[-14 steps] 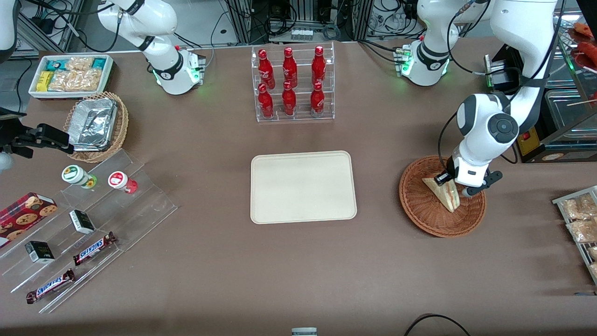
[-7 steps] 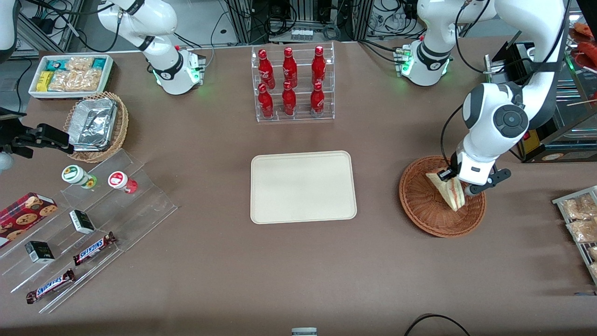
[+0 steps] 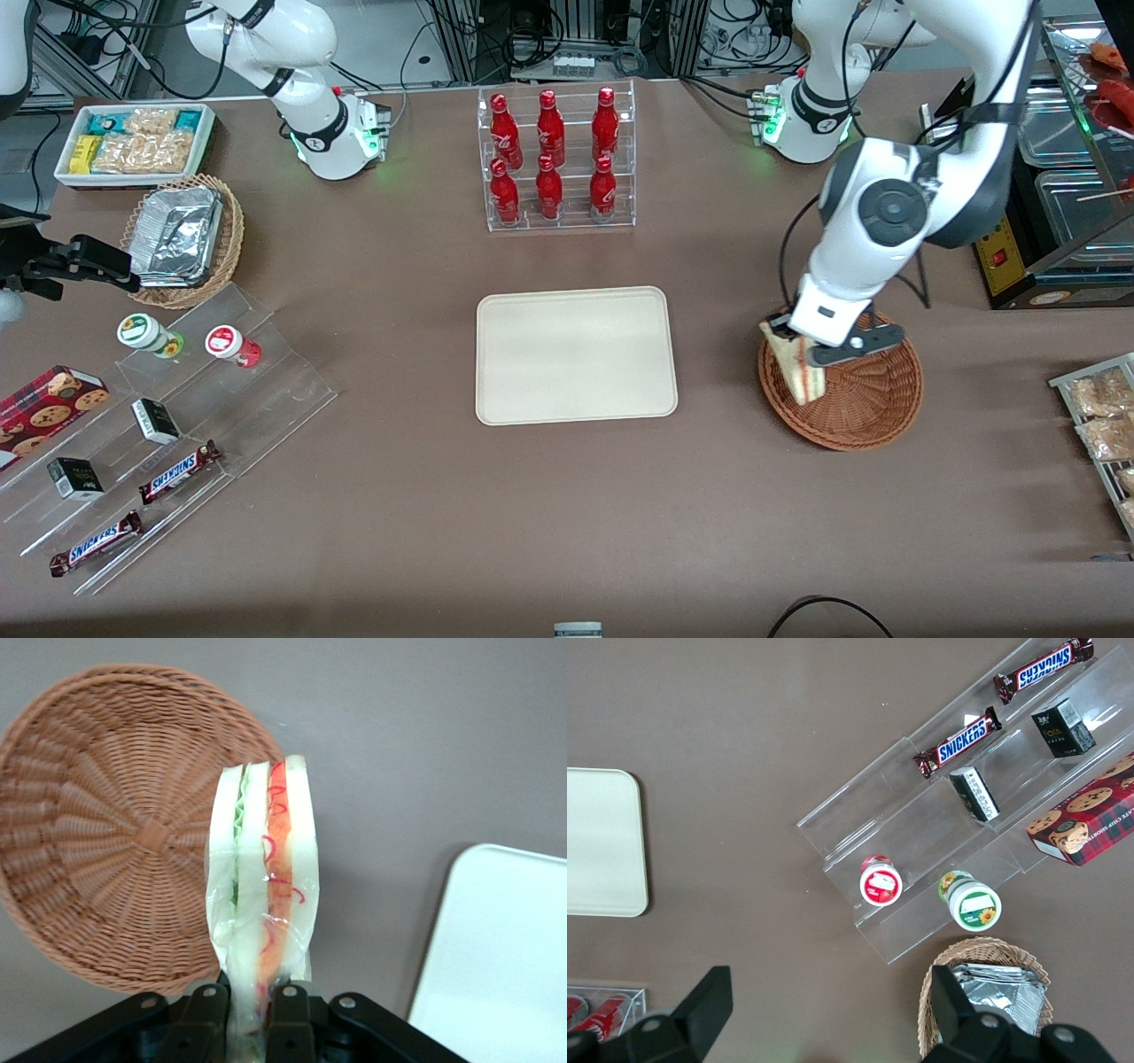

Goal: Place sandwich from basket to tray
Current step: 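Lift the sandwich and carry it over the cream tray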

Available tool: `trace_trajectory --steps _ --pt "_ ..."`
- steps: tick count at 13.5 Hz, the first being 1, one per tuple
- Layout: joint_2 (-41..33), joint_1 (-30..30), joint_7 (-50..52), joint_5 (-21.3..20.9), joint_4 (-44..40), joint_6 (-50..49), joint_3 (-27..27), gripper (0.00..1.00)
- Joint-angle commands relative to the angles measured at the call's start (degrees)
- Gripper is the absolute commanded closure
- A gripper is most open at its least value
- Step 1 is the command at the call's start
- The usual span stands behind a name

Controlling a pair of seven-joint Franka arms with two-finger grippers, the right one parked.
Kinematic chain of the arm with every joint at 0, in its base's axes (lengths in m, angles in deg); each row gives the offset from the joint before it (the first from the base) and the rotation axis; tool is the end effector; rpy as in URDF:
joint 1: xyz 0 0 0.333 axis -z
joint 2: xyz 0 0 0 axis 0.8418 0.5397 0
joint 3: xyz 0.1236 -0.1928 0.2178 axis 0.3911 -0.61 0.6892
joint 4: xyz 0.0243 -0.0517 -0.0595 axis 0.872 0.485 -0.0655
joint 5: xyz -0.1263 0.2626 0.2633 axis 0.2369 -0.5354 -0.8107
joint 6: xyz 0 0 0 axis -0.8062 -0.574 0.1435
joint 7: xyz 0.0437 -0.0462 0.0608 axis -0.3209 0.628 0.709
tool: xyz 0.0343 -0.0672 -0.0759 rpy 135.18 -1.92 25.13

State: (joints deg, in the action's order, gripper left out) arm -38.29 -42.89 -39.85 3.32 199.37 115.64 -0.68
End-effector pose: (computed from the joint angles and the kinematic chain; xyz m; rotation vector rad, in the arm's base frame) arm 0.5393 -0.1954 0.3707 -3.0741 -0.3465 -0.0214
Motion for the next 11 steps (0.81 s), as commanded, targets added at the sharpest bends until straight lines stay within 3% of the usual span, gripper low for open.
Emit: trace_trajectory --steps 1,11 --pt "5.5 5.0 1.1 -0.6 -6.5 -1.9 0.4 1.00" --pt "25.9 20.2 8.2 1.6 -30.3 -6.6 0.2 1.00"
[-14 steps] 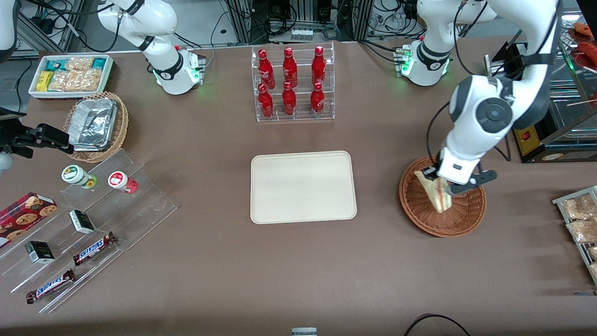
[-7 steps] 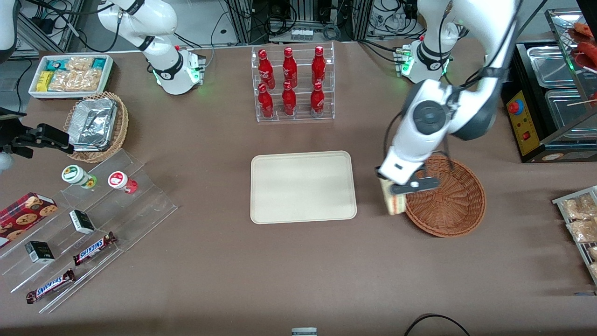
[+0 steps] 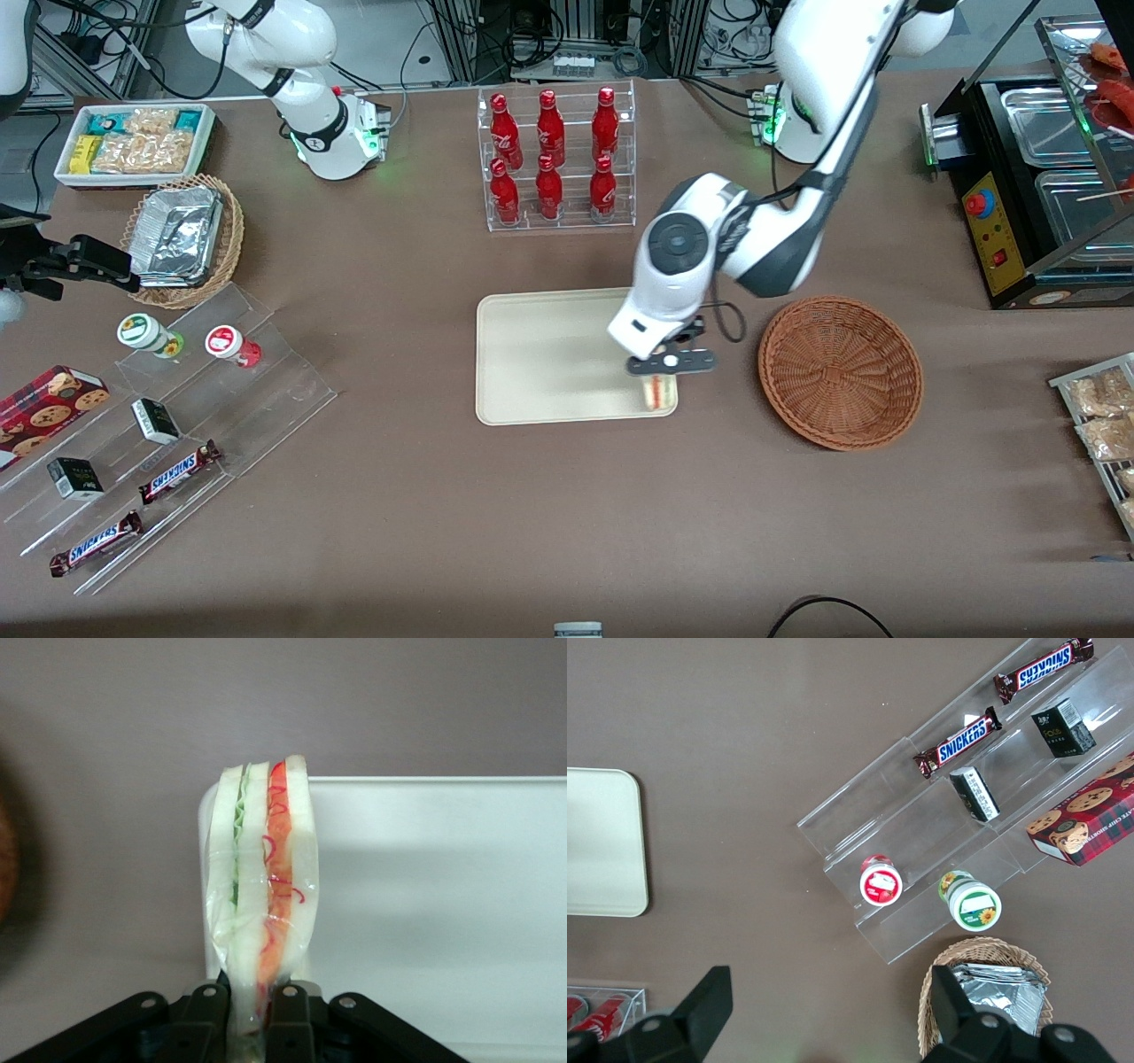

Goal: Place sandwich from basket to tray
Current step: 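Lift the sandwich and carry it over the cream tray, then lower the sandwich onto the tray and open the left gripper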

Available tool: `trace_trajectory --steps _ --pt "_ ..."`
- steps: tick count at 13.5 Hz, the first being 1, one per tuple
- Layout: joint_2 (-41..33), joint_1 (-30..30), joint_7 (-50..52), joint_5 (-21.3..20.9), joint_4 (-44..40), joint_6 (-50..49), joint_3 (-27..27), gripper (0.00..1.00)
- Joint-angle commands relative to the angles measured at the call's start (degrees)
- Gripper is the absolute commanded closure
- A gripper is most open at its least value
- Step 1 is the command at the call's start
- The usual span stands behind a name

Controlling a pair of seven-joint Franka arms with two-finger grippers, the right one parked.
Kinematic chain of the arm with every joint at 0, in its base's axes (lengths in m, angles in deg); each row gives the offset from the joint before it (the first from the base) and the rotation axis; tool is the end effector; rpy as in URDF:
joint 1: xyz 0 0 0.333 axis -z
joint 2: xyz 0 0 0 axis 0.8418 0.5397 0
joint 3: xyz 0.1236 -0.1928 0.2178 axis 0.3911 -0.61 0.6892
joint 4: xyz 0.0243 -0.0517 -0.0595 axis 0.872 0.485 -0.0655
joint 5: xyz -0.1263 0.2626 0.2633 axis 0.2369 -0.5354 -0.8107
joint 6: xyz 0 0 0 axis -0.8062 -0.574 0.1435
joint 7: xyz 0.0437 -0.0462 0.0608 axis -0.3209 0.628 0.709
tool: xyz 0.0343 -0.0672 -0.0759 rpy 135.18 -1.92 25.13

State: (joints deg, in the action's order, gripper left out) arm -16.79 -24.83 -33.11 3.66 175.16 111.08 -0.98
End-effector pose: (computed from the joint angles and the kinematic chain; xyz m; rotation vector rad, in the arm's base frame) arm 0.5374 -0.4146 0.3190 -3.1089 -0.0636 0.0398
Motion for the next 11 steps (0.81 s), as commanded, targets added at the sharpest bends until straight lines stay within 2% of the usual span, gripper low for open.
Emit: trace_trajectory --steps 1,7,11 --pt "6.1 3.3 1.4 2.3 -7.9 -1.9 0.5 1.00" --pt "13.9 7.5 3.1 2.8 -16.2 -1.8 0.5 1.00" --pt "14.6 7.9 4.1 4.3 -16.4 -1.6 -1.2 1.00"
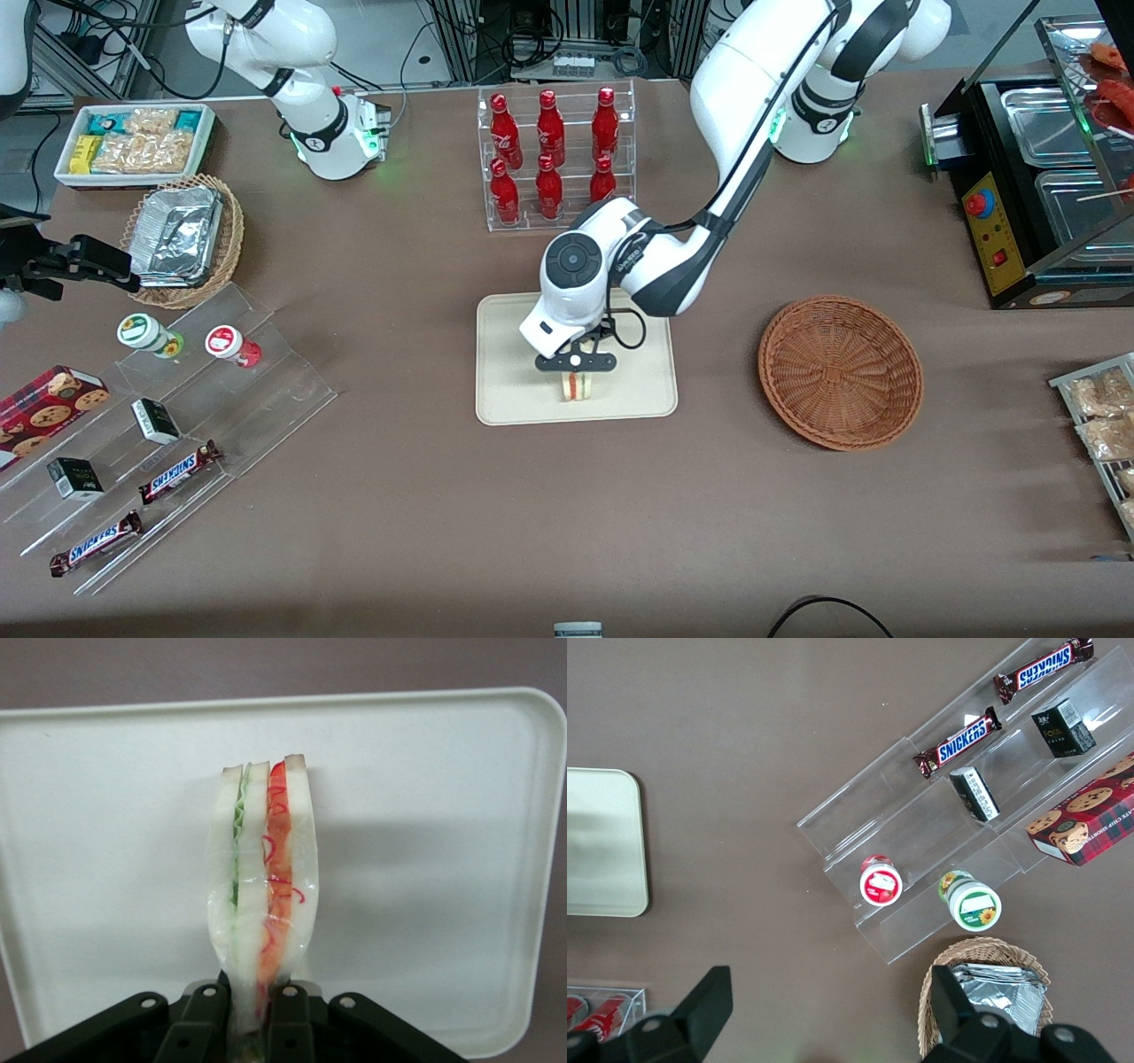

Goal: Place sandwich from basket to tray
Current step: 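Lower the sandwich onto the tray and open the left gripper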

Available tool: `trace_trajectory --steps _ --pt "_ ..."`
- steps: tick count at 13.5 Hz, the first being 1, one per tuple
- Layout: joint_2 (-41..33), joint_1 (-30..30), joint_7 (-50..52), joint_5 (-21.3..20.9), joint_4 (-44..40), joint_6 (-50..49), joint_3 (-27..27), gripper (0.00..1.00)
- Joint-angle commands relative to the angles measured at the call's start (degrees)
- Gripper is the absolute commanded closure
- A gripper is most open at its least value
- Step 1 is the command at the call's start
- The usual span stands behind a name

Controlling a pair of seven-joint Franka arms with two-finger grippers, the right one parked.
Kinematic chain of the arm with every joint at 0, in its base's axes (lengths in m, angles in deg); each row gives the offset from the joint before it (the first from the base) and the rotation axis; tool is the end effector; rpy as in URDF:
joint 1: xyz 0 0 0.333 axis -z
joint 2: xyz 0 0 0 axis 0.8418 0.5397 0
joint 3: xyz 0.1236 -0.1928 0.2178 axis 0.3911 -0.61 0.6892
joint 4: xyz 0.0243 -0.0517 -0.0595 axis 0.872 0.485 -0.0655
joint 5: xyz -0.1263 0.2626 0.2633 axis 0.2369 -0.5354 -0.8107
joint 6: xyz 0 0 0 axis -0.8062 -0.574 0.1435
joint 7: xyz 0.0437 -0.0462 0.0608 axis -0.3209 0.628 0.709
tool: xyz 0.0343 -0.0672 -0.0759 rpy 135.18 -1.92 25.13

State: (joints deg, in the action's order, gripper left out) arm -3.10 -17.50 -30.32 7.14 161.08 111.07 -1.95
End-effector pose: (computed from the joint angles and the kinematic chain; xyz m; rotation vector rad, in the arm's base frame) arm 0.5115 -0.5200 0.2629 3.1088 -0.0064 -0.1200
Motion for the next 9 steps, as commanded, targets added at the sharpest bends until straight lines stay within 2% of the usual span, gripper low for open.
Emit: trace_trajectory --steps 1,6,9 --pt "1.0 0.6 1.7 0.7 -2.3 -1.6 -0.4 1.00" --pt "1.2 1.3 2.1 -0.3 -1.7 0.2 -0.3 1.00" --pt "0.2 1.3 2.1 -1.4 1.5 2.6 -0.2 1.00"
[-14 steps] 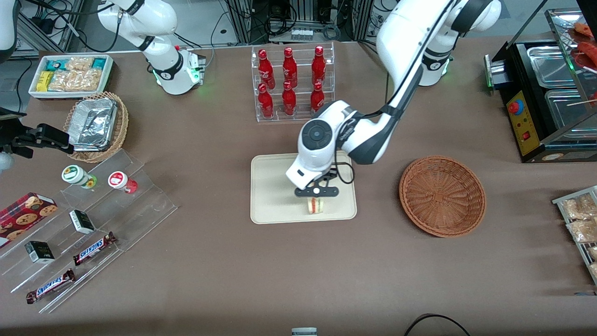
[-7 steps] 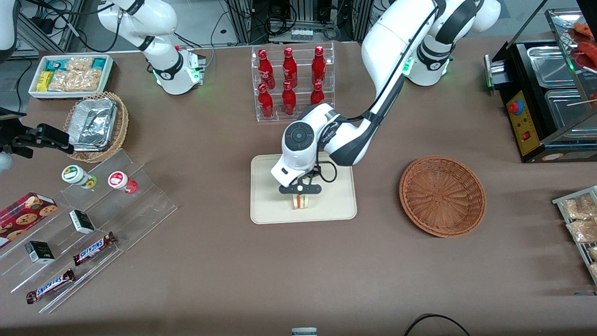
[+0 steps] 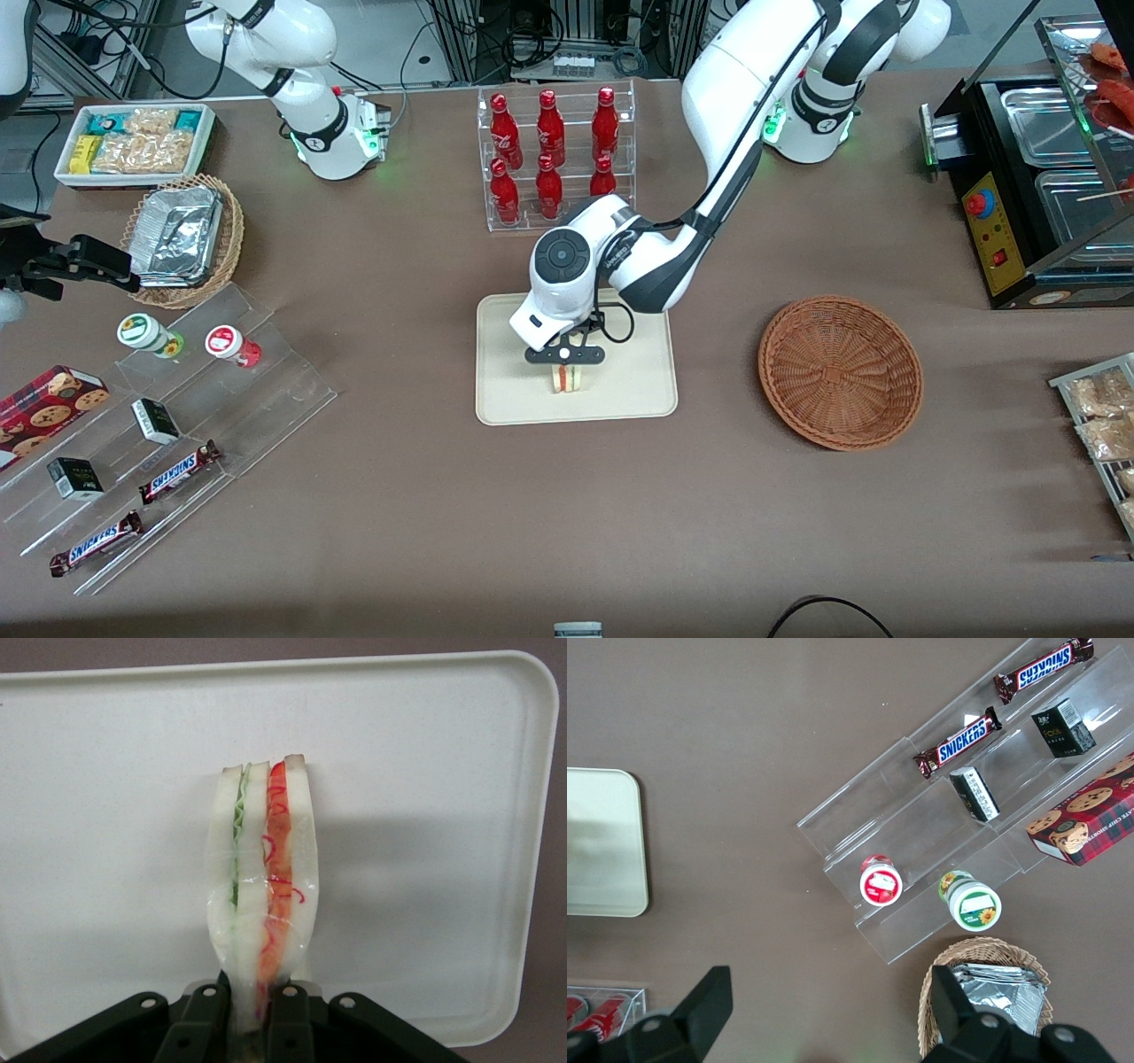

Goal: Place sandwich from basket to tray
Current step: 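Lower the sandwich onto the tray and open the left gripper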

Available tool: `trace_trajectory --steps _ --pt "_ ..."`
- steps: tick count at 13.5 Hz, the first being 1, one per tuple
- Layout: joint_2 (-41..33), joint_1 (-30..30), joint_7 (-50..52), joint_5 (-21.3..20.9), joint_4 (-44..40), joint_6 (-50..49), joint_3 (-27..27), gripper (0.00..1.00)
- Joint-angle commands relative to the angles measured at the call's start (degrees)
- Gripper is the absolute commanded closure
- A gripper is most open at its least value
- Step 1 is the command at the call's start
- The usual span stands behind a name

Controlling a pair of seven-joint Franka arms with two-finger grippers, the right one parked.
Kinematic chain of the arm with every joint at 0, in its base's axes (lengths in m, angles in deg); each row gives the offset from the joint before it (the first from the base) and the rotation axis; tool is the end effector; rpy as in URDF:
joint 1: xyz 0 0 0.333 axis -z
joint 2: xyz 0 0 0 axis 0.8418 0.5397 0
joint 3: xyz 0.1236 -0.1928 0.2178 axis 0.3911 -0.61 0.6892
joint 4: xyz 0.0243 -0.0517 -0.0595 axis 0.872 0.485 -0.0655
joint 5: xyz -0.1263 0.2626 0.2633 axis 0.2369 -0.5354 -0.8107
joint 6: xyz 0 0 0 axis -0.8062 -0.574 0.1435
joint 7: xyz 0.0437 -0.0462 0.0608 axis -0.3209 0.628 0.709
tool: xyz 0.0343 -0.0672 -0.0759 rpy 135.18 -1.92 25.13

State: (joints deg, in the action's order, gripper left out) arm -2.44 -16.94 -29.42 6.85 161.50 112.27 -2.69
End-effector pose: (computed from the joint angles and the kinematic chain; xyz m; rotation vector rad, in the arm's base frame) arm 0.5008 -0.5300 0.2537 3.1037 -0.0147 -0.1237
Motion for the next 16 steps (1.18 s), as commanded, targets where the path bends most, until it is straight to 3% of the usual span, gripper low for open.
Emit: trace_trajectory --steps 1,7,11,12,13,14,16 --pt "-0.5 0.7 1.2 -1.2 1.1 1.4 0.6 1.00" --pt "0.0 0.9 1.6 -2.8 1.2 2.0 0.7 1.00" --pt "0.5 0.9 2.7 -2.9 1.1 2.5 0.7 0.56" --pt "0.7 0.9 2.7 -2.9 1.1 2.6 0.7 0.40" --pt "0.7 0.9 2.5 -2.9 1.1 2.6 0.7 0.12" --pt "0.6 0.9 2.3 -2.9 1.1 2.6 0.7 0.00" --pt "0.4 0.8 1.8 -2.9 0.9 2.5 0.7 0.00"
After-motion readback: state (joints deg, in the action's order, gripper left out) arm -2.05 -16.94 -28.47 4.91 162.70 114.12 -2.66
